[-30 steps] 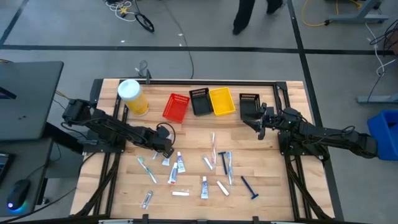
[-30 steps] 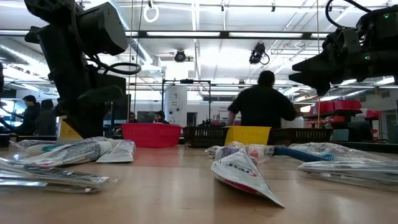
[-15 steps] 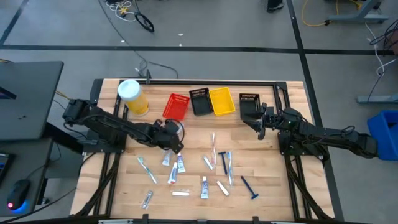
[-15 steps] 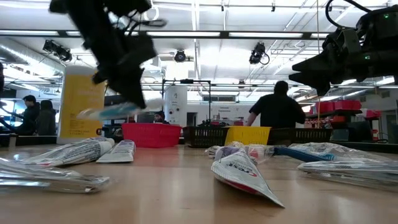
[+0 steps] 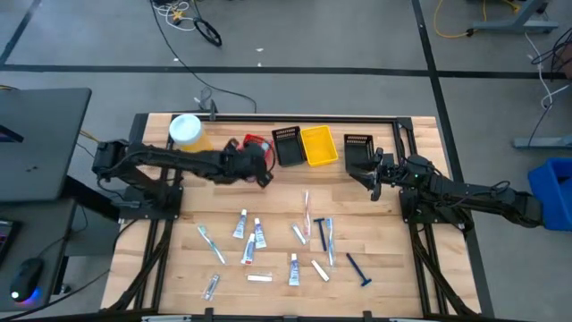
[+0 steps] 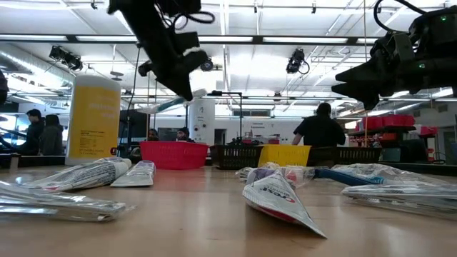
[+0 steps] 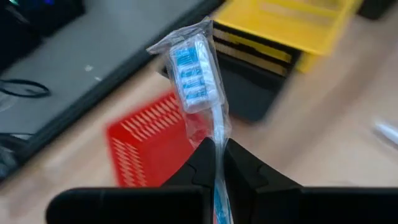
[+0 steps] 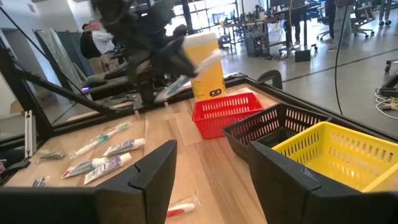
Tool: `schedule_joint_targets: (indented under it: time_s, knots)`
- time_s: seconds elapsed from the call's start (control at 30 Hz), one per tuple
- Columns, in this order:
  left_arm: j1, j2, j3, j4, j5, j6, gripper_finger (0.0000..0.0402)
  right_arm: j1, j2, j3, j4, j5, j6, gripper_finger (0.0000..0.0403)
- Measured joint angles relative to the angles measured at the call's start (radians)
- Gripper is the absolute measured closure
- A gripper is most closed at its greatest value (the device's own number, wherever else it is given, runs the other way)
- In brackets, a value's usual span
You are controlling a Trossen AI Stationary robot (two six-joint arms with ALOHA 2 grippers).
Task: Pick & Place Travel size toiletries
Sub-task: Put the blue toothbrush into the red bin
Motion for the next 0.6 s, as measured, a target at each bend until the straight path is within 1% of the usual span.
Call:
schedule_joint_targets:
  time_s: [0.07, 0.17, 0.23, 0.3, 0.43, 0.6]
  knots:
    - [0.057, 0.01, 0.0, 0.049, 0.016, 0.076, 0.0383, 0.0, 0.0, 0.0, 0.0, 0.0, 0.0, 0.0202]
    - [0.145, 0.035, 0.0, 0.14, 0.11, 0.182, 0.0384, 0.0, 0.0, 0.0, 0.0, 0.0, 0.0, 0.0205]
    - [0.195, 0.064, 0.001, 0.193, 0.172, 0.216, 0.0383, 0.0, 0.0, 0.0, 0.0, 0.001, 0.0, 0.0203]
    - [0.233, 0.101, 0.001, 0.218, 0.209, 0.238, 0.0382, 0.0, 0.0, 0.0, 0.0, 0.006, 0.0, 0.0197]
    - [0.281, 0.16, 0.001, 0.21, 0.209, 0.244, 0.0385, 0.0, 0.0, 0.0, 0.0, 0.019, 0.0, 0.0181]
    - [0.294, 0.218, 0.001, 0.21, 0.209, 0.231, 0.0382, 0.0, 0.0, 0.0, -0.017, 0.019, 0.0, 0.0165]
